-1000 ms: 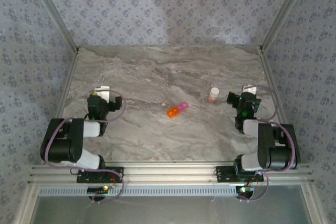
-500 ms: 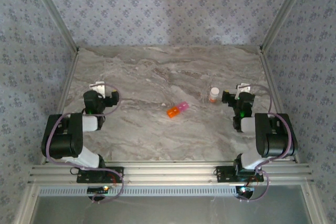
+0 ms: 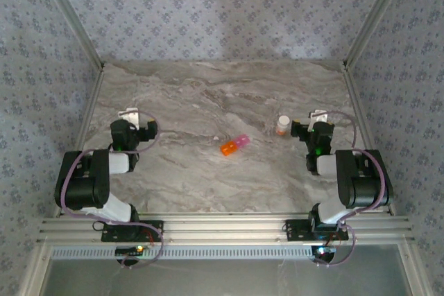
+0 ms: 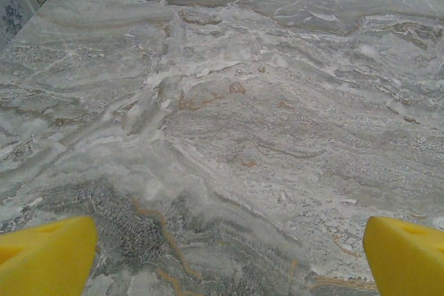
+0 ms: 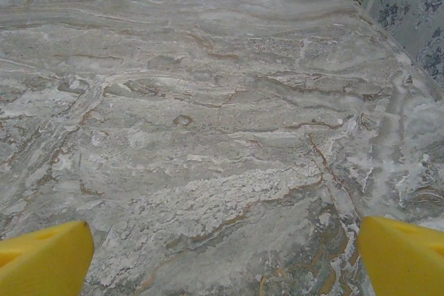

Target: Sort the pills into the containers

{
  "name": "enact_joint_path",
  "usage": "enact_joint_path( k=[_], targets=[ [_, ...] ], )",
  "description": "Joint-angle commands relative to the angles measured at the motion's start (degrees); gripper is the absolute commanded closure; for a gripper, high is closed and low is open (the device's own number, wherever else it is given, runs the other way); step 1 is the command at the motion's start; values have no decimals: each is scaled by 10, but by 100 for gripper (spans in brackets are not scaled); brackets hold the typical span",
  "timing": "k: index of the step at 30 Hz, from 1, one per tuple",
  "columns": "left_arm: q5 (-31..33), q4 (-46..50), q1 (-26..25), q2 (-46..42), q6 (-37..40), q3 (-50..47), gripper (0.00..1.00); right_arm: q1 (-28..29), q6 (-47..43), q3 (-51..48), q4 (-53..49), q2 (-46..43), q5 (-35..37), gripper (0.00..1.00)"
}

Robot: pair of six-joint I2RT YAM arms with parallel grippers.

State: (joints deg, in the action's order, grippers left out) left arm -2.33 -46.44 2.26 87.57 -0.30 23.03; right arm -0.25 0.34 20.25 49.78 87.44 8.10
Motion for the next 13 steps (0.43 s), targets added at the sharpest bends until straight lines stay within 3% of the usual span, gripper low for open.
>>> enact_joint_path(
  k=[1,13],
  targets=[
    [-4,-1,1,4,-7,7,2,-3,-10,9,4,3,-4,0],
    [-5,-1,1,4,-6,7,2,-6,-9,11,2,4,-12,0]
  ],
)
